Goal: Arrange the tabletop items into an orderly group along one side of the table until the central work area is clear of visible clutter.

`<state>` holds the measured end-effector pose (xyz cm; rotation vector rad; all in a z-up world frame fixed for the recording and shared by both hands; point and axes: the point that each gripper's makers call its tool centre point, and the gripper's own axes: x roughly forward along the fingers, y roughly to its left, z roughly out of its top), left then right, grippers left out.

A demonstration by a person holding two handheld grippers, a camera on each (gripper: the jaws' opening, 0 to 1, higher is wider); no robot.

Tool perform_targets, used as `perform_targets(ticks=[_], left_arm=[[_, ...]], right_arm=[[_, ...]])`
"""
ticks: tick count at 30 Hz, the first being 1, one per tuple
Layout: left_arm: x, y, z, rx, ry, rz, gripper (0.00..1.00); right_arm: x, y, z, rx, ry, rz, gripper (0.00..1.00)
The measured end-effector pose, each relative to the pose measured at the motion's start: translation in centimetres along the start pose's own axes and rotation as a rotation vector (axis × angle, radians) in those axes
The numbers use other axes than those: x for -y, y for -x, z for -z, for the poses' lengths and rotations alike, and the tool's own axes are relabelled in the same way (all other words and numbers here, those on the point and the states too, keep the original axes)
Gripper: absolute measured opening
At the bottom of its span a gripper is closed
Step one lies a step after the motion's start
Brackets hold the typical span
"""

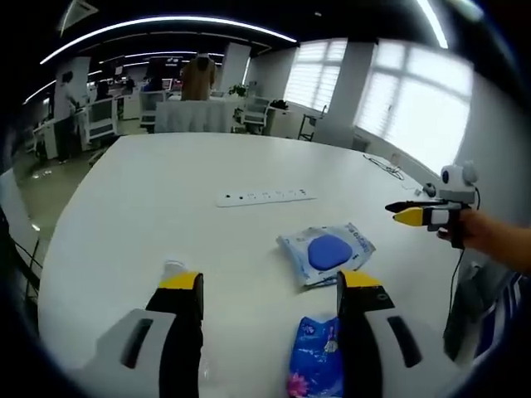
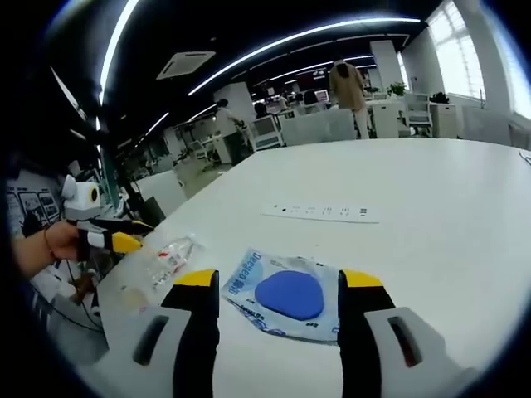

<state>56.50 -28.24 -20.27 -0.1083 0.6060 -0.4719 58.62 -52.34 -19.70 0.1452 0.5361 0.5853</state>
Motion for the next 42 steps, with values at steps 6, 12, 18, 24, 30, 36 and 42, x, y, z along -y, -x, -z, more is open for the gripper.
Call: perform_targets(ticks=[6,12,18,24,30,36,42], left_arm=[[-0.1,1.6,0.4,0.012,0.015,-0.018,0.66],[0.1,2.9,1.3,0.014,0.034,-0.036,0.66],[0.5,4.3,2.6,0.003,0.036,-0.054,0.66],[0.5,5.4,3.9,-0.001,0.059,-0.079,0.64],[0.7,6.1,5.2,-0.003,0.101,-0.098,0.61],[1.7,6.4,6.8,-0.021,0.121,-0.100,0.59],[2.7,6.2,8.6,-0.055,0.136,-0.089,0.58]], right_arm=[[-1.8,0.1,0.0,-0.002,0.039,-0.026,0.56],[-3.3,0.0,0.8,-0.027,0.087,-0.064,0.56],[-4.8,-0.4,1.9,-0.049,0.116,-0.103,0.55],[-6.1,-0.7,4.0,-0.105,0.163,-0.141,0.55],[-7.3,-1.2,5.8,-0.149,0.199,-0.173,0.54],[-8.1,-1.8,7.8,-0.195,0.213,-0.202,0.51],[-8.6,-2.3,9.6,-0.236,0.226,-0.224,0.49]])
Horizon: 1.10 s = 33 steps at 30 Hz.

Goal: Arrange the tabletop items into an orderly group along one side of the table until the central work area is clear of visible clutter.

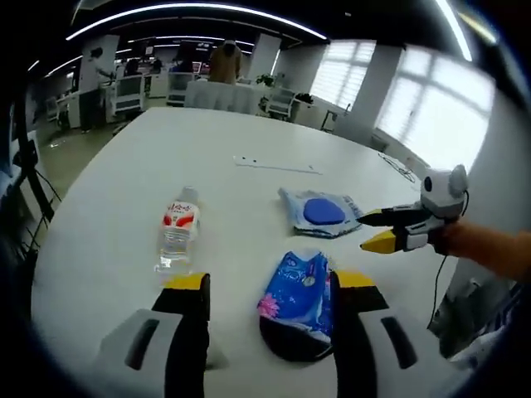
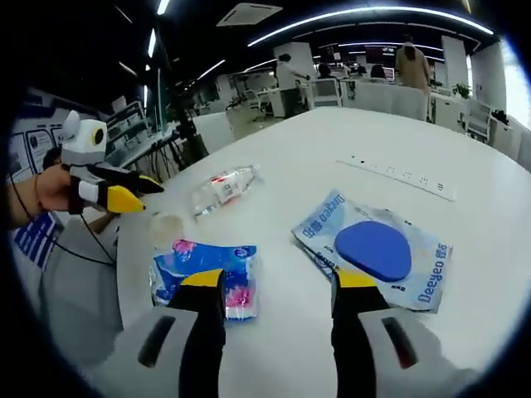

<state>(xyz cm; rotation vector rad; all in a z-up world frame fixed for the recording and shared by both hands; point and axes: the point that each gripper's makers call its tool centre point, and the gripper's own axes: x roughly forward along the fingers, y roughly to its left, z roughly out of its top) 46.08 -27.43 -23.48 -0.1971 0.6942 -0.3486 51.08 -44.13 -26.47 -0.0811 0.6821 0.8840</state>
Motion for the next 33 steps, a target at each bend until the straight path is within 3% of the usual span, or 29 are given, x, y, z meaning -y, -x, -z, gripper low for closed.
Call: perform_targets(ticks=[16,33], left_arm=[[0.5,-0.2,2.5,-0.035,0.056,0.003,0.54],[0.7,-1.3,4.9,-0.104,0.127,0.001,0.41]], right_arm=[[-1.1,-2.0,2.4,-0.074,0.015,-0.050,0.43],[-1.1,-3.8,3.8,-0.112,0.006,-0.086,0.33]])
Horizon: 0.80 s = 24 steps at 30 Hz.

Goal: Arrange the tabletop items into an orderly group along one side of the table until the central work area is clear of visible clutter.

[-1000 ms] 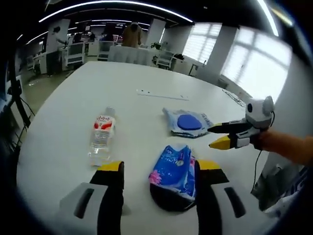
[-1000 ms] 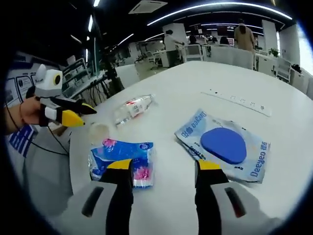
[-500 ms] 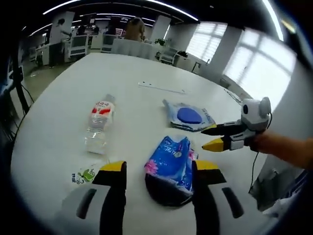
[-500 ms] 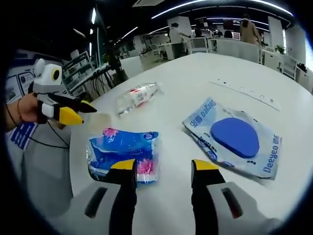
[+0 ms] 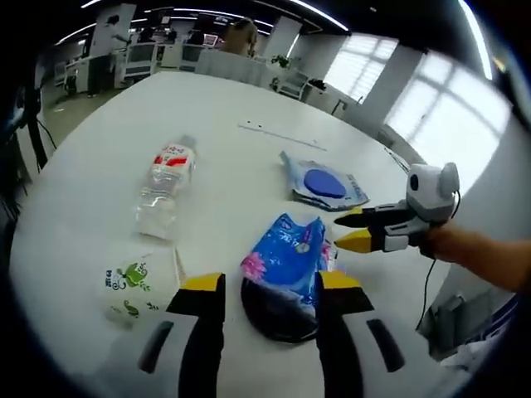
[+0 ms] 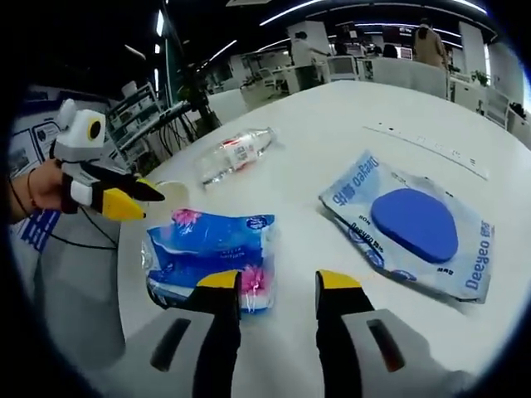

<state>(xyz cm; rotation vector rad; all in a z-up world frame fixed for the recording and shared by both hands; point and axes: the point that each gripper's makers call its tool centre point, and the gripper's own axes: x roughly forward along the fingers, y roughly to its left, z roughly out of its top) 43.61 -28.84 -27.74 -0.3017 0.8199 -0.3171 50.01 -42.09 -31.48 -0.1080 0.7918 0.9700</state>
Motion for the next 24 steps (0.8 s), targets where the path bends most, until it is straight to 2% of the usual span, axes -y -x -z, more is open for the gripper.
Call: perform_targets(ticks=[12,20,24], left_arm=[[0.4,-1.3,1.5,-0.041,0.097,0.040,0.21],[0.3,-1.7,1.8,-0.051,0.139,0.058,0.13],[0.3,-2.0,2.0,-0.060,0.142,0.062,0.09]], right_arm=[[-0.1,-0.9,1.3,-0.027,-0.018,-0.013,0.22],[-0.5,-1.1,1.4,-0.029,-0.018,-0.027,0.03],[-0.6,-1.1,1.3,-0.026,-0.020,-0.033,0.02]])
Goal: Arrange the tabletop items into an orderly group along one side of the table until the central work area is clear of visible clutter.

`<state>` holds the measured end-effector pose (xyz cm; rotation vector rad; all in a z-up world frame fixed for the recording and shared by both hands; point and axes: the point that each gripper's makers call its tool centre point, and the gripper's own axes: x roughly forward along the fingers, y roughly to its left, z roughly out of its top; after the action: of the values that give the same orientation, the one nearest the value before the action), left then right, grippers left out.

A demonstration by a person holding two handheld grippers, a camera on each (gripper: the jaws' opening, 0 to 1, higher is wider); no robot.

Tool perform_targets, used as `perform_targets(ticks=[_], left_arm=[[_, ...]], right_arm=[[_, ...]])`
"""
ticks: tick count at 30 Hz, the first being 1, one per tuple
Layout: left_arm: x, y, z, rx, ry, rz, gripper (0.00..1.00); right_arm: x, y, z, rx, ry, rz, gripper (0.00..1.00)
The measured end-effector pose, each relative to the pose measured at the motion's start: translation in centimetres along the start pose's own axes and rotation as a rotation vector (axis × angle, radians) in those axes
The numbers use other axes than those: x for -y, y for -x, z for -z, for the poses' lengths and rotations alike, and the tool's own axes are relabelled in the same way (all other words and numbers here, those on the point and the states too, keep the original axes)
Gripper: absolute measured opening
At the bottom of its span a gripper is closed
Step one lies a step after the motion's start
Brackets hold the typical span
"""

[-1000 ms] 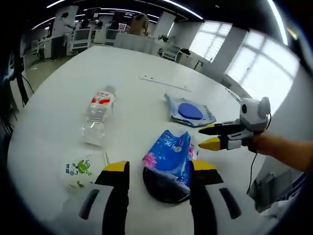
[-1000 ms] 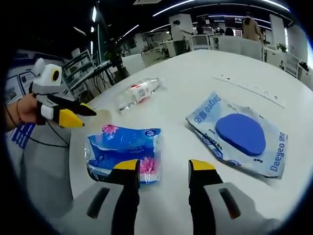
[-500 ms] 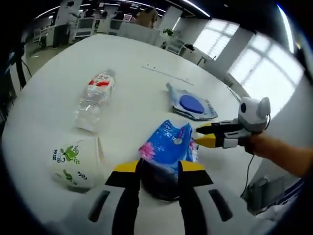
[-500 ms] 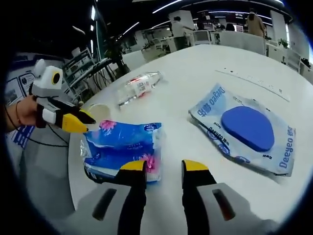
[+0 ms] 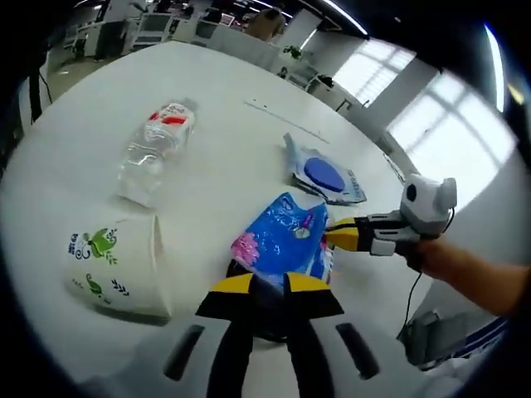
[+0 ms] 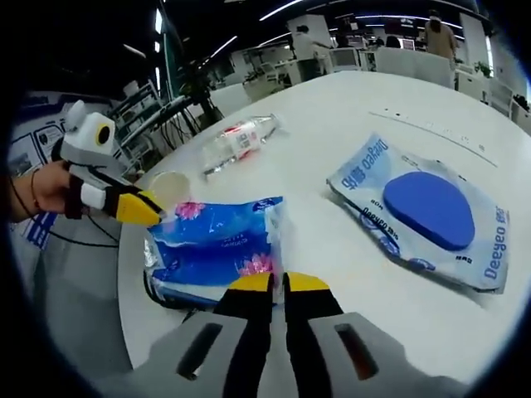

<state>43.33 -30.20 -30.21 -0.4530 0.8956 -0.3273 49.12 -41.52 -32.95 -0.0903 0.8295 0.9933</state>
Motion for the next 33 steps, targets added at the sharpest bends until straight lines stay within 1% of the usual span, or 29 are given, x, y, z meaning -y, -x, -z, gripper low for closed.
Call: perform_targets(ticks=[3,5,8,15,22,24,27,30,33], left_arm=[[0.0,-0.1,0.0,0.000,0.010,0.005,0.07],[-0.1,-0.1,-0.1,-0.003,0.006,0.006,0.04],[0.1,0.0,-0.2,-0.006,-0.007,0.011,0.02],[1.1,0.4,-1.2,0.009,-0.035,0.030,0.00],[2.6,0.4,-2.9,0.025,-0.081,0.064,0.00],[3.0,0.5,-3.3,0.030,-0.086,0.074,0.00],[3.8,0.4,-3.9,0.032,-0.115,0.088,0.00],[4.5,0.3,-4.7,0.039,-0.150,0.098,0.00],[5.5,0.3,-5.7,0.048,-0.174,0.114,0.00]], right_arm=[[-0.1,0.2,-0.1,-0.001,0.004,0.001,0.01],[-0.2,0.5,-0.3,0.004,0.003,0.002,0.00],[-0.3,0.9,-0.6,0.016,-0.004,0.003,0.00],[-0.6,2.3,-1.5,0.053,-0.008,0.010,0.00],[-0.4,4.7,-3.0,0.112,-0.018,0.043,0.00],[-0.3,5.2,-3.2,0.124,-0.019,0.052,0.00],[-0.1,6.2,-3.6,0.151,-0.028,0.073,0.00],[-0.1,6.9,-3.9,0.169,-0.033,0.088,0.00],[0.4,7.8,-4.1,0.194,-0.044,0.110,0.00]])
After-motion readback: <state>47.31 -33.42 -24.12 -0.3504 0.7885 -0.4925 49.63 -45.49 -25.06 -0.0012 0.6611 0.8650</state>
